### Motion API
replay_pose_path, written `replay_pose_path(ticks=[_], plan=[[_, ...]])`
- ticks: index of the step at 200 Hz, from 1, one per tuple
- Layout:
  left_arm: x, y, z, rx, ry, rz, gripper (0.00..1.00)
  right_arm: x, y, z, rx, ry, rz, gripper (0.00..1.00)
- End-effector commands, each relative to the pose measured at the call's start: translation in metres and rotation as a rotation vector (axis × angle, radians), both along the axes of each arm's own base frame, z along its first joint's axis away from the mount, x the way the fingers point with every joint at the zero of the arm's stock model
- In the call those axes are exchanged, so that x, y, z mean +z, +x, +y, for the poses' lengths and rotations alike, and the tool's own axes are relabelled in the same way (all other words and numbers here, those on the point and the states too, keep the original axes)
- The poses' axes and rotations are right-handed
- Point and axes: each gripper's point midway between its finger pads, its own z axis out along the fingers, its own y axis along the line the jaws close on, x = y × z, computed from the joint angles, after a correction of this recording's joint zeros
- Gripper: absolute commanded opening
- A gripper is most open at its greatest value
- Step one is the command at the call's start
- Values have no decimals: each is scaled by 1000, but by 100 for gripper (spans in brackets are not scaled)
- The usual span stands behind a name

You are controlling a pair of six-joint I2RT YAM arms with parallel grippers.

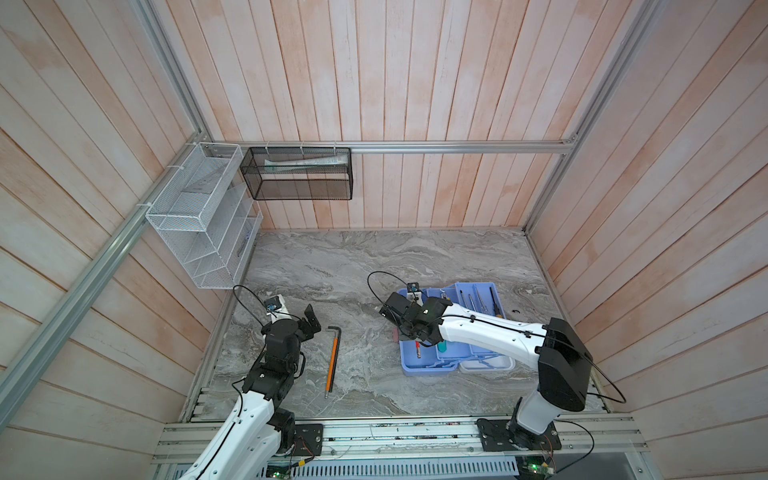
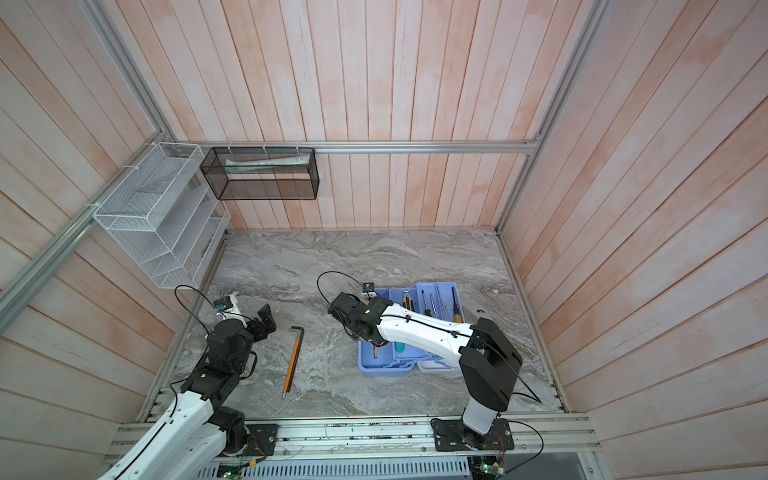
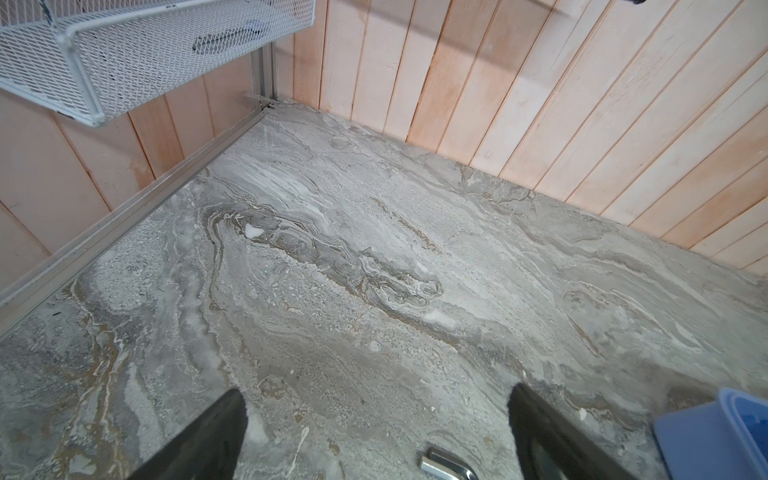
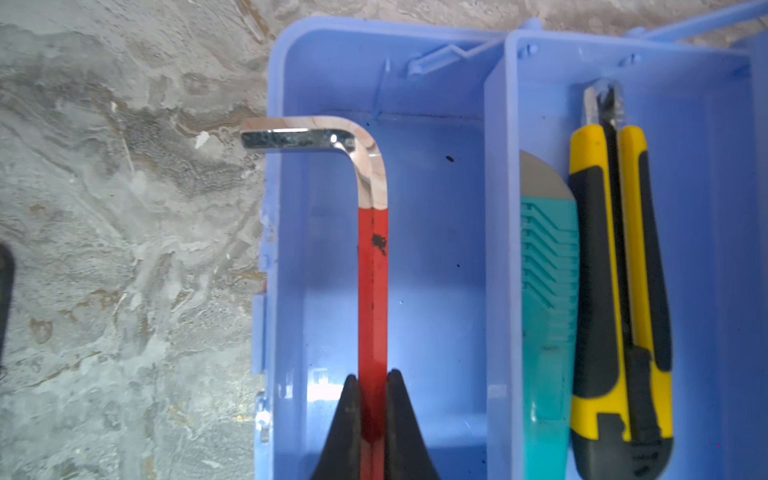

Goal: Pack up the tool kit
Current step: 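Lower the red hex key into the box and open the right gripper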

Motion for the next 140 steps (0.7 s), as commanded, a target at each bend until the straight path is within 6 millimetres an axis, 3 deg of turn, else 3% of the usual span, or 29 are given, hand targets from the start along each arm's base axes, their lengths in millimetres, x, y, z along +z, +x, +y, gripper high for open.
replay_pose_path(ticks=[1,54,140], plan=[[1,0,1,3,-3,-11,100,-7,7,-12,-60,-24,-23,0],[1,0,1,2,-3,-13,100,-30,20,-16,-79,-38,1,0],[-1,1,0,1,-2,-6,100,-57,42,-8,-54,-66,32,0]])
